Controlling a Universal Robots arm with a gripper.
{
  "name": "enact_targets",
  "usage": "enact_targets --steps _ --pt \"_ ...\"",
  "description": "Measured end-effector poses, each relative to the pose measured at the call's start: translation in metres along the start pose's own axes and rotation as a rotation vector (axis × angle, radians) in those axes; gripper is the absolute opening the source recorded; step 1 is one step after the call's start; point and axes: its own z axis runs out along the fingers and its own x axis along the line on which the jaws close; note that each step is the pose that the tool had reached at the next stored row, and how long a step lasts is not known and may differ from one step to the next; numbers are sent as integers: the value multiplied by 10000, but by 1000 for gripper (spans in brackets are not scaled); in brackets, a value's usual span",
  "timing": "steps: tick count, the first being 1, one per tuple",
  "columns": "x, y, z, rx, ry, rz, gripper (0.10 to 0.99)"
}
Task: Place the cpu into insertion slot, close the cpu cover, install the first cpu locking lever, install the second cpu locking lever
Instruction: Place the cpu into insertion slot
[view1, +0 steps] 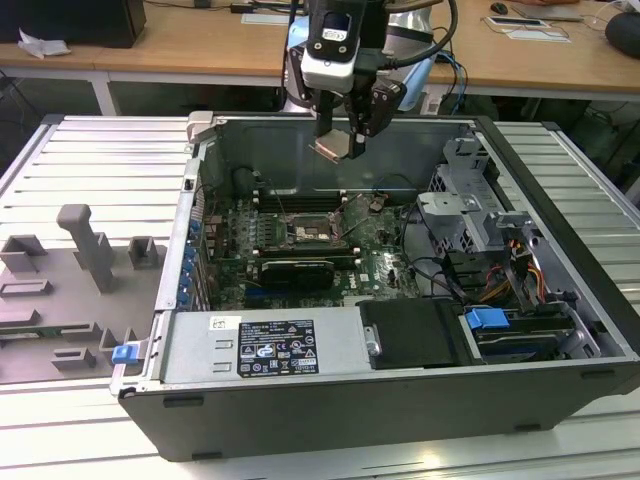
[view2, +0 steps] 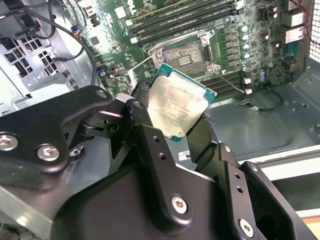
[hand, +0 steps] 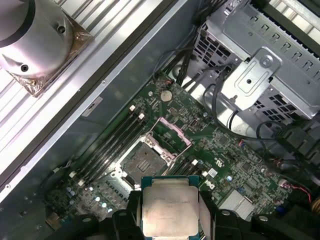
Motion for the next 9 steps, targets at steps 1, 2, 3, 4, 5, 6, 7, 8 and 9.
enact_targets --steps 1,2,3,4,5,6,7,8,9 --pt "0 0 0 -1 -4 40 541" --pt "0 0 0 -2 -8 98 541" --pt "0 0 0 -3 -13 143 541" --pt "0 0 0 -4 -16 175 541" --pt "0 0 0 -4 -20 228 541" --pt "0 0 0 -5 -23 264 541" --pt "0 0 1 -7 -32 359 541" --pt "0 0 0 -8 -36 400 541" --pt "0 0 1 -9 -39 436 541"
